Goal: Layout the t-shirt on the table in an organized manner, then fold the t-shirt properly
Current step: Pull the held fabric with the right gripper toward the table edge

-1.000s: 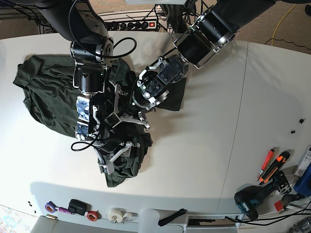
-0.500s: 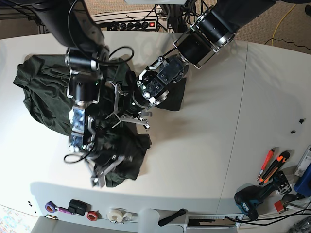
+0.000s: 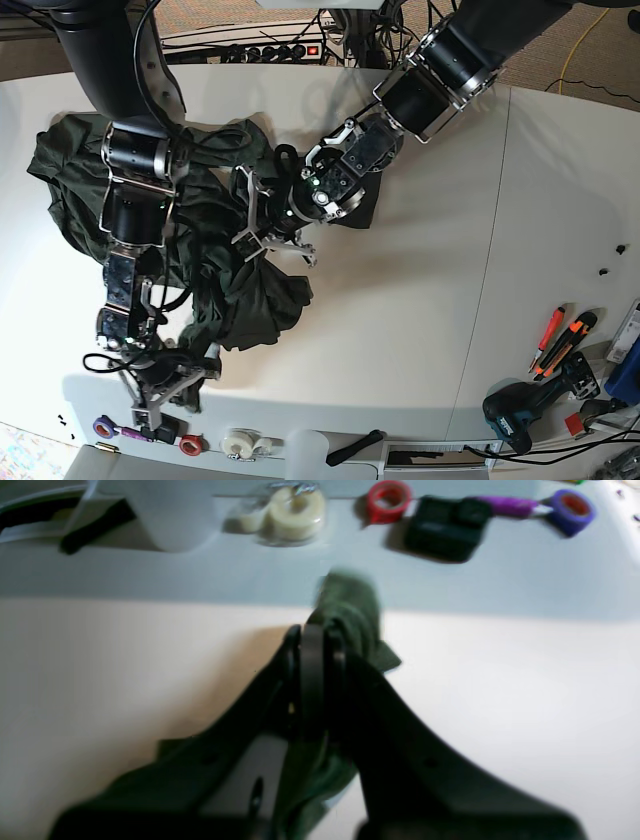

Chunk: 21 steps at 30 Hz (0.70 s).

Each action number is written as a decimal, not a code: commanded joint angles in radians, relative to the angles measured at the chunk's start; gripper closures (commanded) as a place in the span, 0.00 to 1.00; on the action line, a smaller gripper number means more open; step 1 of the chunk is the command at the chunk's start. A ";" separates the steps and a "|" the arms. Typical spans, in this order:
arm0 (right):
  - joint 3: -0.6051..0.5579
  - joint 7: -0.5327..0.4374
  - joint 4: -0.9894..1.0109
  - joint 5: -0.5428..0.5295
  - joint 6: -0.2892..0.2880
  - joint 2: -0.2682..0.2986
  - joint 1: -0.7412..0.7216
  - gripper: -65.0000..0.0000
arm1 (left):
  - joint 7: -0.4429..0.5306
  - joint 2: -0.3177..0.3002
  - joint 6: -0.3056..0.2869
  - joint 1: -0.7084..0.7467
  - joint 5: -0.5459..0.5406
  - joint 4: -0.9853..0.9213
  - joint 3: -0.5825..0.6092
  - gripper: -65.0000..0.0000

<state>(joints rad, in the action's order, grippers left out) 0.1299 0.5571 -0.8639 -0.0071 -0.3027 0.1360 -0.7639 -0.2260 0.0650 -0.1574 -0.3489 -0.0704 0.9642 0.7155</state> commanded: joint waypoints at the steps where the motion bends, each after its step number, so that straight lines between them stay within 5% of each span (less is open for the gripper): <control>1: 0.000 -0.039 -0.018 0.008 0.010 0.017 -0.045 1.00 | -0.244 -0.045 -0.011 0.033 0.058 -0.034 0.009 0.99; 10: 0.001 -0.045 -0.018 0.091 0.138 0.164 -0.045 1.00 | -0.245 -0.051 -0.011 0.033 0.055 -0.034 0.009 0.99; 21: 0.001 -0.107 -0.018 0.090 0.143 0.386 -0.046 1.00 | -0.246 -0.051 -0.011 0.034 0.048 -0.034 0.009 0.99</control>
<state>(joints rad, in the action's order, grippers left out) 0.1299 0.4850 -0.8639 0.0814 -0.1654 0.5060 -0.7685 -0.2230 0.0547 -0.1619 -0.3492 -0.0841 0.9672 0.7181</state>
